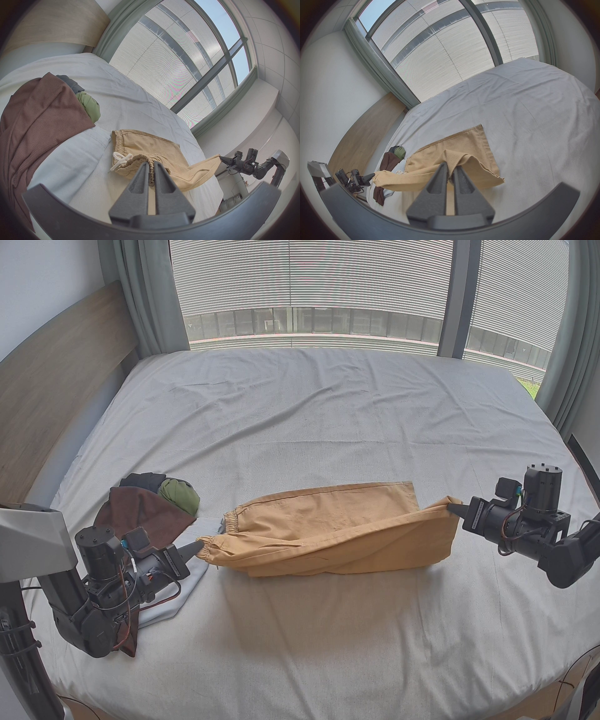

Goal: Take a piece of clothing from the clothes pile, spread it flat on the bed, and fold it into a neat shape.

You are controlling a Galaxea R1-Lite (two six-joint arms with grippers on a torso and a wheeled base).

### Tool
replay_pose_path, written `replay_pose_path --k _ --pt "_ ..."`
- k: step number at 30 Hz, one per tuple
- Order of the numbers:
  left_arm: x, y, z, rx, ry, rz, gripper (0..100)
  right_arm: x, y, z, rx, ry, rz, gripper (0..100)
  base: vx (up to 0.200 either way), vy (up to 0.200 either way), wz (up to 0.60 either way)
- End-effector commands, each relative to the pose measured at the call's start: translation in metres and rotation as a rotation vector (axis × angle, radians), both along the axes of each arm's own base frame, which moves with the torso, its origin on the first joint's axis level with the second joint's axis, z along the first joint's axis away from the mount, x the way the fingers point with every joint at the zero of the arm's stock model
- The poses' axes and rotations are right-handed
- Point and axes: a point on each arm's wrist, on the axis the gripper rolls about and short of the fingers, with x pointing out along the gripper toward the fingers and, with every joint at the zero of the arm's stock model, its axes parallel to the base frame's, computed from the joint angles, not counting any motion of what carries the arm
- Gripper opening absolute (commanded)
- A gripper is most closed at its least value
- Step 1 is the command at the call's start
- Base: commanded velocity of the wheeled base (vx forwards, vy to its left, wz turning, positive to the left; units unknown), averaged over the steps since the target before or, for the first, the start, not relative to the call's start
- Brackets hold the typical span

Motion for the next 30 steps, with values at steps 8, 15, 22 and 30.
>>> replay_pose_path --k 8,15,22,30 --pt "0.023 -0.01 -0.009 -0.003 -0.025 0.015 0 0.028 -0.004 0.017 0.0 0.008 -0.023 0 0.0 0.0 0.0" --pt "0.035 -0.011 -0.007 -0.035 -0.043 0.042 0 0.053 -0.002 0.008 0.0 0.011 -0.029 0 0.0 0.0 0.0" --pt "0.051 -0.013 -0.011 -0.057 -0.056 0.055 0 0.075 0.0 0.004 0.0 0.008 -0.03 0 0.0 0.0 0.0" --pt "0.075 -0.017 -0.028 -0.057 -0.074 0.085 0 0.103 0.003 -0.013 0.001 0.013 -0.032 0 0.0 0.0 0.0"
